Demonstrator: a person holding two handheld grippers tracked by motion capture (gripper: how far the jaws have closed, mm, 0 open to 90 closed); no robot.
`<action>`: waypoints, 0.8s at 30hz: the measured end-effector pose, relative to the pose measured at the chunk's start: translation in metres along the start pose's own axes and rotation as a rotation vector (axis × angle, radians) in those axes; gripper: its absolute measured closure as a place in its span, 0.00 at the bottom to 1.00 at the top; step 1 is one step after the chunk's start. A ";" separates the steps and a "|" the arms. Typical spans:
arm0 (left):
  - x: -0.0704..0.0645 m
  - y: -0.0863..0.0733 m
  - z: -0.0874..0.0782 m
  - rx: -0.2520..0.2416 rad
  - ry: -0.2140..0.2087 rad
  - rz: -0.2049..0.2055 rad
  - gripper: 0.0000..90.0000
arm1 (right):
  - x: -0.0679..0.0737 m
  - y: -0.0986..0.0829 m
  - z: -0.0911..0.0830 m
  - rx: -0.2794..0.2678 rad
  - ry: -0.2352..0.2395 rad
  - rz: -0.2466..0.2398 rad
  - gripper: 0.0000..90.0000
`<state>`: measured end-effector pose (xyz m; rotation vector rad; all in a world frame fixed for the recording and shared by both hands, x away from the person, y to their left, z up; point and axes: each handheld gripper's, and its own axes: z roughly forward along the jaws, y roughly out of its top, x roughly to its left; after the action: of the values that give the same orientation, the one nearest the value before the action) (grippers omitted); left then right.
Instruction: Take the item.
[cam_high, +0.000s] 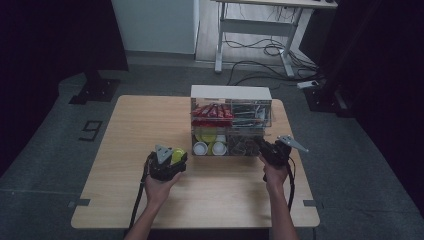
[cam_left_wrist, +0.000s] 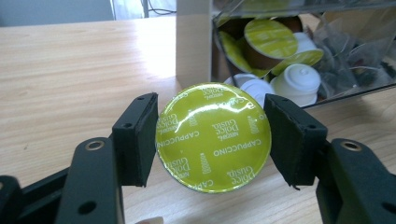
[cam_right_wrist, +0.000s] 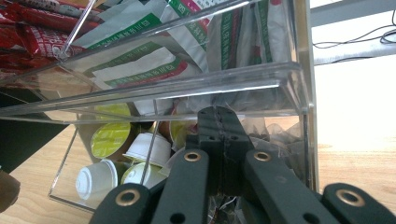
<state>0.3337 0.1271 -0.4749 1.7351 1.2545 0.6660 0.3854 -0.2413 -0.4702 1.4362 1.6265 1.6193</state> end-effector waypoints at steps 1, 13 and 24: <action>0.002 -0.001 0.000 0.002 0.003 -0.002 0.43 | 0.000 0.000 0.000 0.001 0.000 0.000 0.99; 0.024 -0.021 -0.002 0.047 0.044 -0.026 0.42 | 0.000 -0.001 0.001 0.009 0.000 -0.002 0.99; 0.050 -0.038 0.003 0.110 0.099 -0.055 0.43 | 0.002 -0.003 0.003 0.025 0.002 -0.006 0.99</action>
<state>0.3360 0.1767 -0.5126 1.7683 1.4250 0.6687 0.3865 -0.2380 -0.4728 1.4412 1.6558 1.6032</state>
